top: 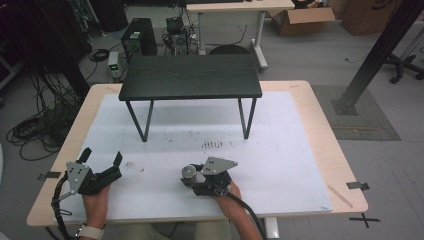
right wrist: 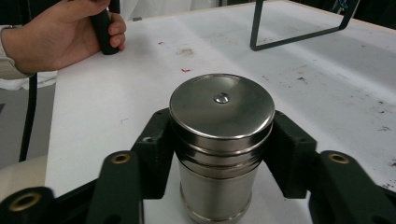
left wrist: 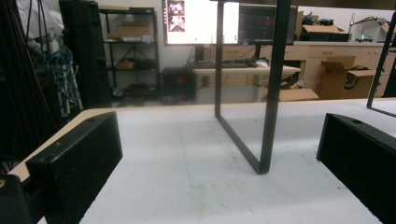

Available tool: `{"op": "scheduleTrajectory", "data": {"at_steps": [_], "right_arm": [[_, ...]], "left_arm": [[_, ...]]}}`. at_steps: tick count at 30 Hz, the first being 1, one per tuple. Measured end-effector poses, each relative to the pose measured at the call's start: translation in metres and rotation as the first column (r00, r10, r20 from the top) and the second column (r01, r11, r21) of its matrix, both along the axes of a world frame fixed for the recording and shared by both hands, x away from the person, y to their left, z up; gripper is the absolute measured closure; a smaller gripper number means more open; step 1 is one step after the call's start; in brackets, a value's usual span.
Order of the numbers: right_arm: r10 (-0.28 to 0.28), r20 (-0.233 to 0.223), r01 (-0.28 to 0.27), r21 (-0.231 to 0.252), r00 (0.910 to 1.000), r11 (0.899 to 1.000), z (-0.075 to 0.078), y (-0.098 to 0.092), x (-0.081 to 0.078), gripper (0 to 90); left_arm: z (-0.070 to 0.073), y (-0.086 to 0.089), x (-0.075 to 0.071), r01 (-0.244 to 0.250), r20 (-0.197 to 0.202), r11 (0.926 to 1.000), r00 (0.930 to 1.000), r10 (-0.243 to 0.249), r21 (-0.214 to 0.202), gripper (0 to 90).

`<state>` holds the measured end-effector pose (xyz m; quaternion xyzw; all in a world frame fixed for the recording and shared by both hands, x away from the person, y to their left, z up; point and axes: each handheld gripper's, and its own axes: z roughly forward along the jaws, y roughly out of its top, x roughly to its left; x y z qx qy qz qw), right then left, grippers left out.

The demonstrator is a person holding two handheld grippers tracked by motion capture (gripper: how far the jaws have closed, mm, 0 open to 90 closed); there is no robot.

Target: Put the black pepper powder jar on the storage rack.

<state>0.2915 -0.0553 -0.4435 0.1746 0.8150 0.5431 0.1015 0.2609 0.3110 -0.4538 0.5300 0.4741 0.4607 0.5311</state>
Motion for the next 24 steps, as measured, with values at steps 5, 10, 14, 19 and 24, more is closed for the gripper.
{"op": "scheduleTrajectory", "data": {"at_steps": [5, 10, 14, 19, 24], "right_arm": [[-0.001, 0.002, 0.001, 0.001, 1.0000, 1.000, 0.000, 0.000, 0.000, 48.8], [0.001, 0.001, -0.001, 0.001, 1.0000, 1.000, 0.001, 0.000, 0.000, 48.8], [0.005, -0.002, -0.005, 0.019, 1.0000, 1.000, 0.004, -0.001, 0.000, 48.9], [0.010, 0.005, -0.010, 0.029, 0.9999, 1.000, 0.009, -0.001, 0.000, 48.9], [0.014, 0.018, -0.015, 0.038, 0.9997, 0.999, 0.018, -0.002, 0.001, 48.9]], "left_arm": [[0.000, 0.000, 0.000, 0.000, 0.000, 1.0000, 1.0000, 0.000, -0.001, 0.5], [0.000, 0.000, 0.000, 0.000, 0.000, 1.0000, 1.0000, 0.000, 0.000, 0.5], [0.000, 0.000, 0.000, 0.000, -0.002, 1.0000, 1.0000, 0.000, 0.002, 0.5], [0.000, 0.000, 0.000, 0.000, -0.002, 1.0000, 1.0000, 0.000, 0.002, 0.5], [0.000, 0.000, 0.000, 0.000, -0.003, 1.0000, 1.0000, 0.000, 0.003, 0.5]]}}
